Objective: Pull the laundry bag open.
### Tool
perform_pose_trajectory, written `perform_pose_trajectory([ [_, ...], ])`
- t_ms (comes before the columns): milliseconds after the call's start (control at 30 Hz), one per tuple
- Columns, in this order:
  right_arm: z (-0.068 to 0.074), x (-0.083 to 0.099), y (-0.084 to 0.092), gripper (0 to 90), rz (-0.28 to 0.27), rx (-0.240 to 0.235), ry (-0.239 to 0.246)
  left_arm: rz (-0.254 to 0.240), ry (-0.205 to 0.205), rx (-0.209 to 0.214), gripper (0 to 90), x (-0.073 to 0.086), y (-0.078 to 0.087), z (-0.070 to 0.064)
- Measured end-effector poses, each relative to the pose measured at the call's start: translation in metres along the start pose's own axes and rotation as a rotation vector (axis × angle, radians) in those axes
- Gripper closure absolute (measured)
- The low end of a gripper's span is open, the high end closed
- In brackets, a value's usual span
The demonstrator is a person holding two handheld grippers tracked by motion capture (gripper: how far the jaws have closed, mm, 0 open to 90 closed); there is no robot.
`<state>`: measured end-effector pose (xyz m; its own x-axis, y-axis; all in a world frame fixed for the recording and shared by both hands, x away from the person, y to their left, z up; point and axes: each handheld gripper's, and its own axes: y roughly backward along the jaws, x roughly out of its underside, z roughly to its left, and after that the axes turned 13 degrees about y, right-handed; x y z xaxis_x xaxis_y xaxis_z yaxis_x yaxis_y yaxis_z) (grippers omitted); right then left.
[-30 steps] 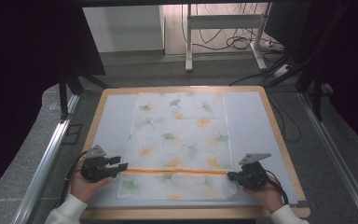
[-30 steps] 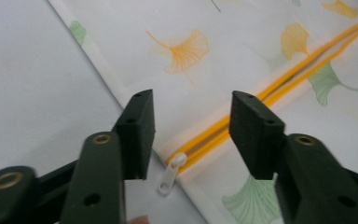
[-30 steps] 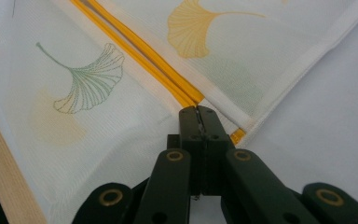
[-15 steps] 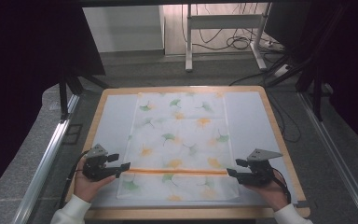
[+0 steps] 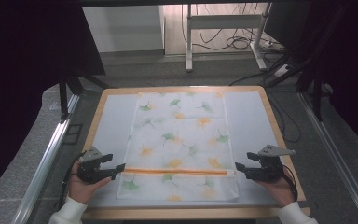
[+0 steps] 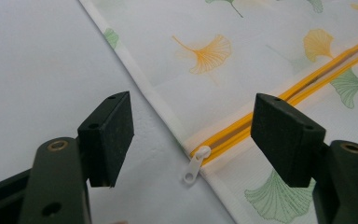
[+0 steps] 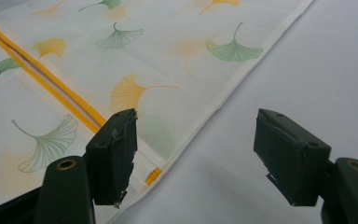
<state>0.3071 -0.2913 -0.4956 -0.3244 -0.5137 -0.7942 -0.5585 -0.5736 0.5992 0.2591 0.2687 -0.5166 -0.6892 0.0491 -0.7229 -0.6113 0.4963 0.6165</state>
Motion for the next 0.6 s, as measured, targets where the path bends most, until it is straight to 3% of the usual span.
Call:
perform_pose_trajectory([
  [333, -0.012, 0.006, 0.003, 30.2, 0.006, 0.018, -0.027, 0.001, 0.001, -0.027, 30.0, 0.001, 0.000, 0.008],
  [600, -0.016, 0.009, 0.005, 29.9, 0.006, 0.027, -0.040, -0.011, 0.010, -0.025, 29.5, 0.001, 0.003, 0.011],
])
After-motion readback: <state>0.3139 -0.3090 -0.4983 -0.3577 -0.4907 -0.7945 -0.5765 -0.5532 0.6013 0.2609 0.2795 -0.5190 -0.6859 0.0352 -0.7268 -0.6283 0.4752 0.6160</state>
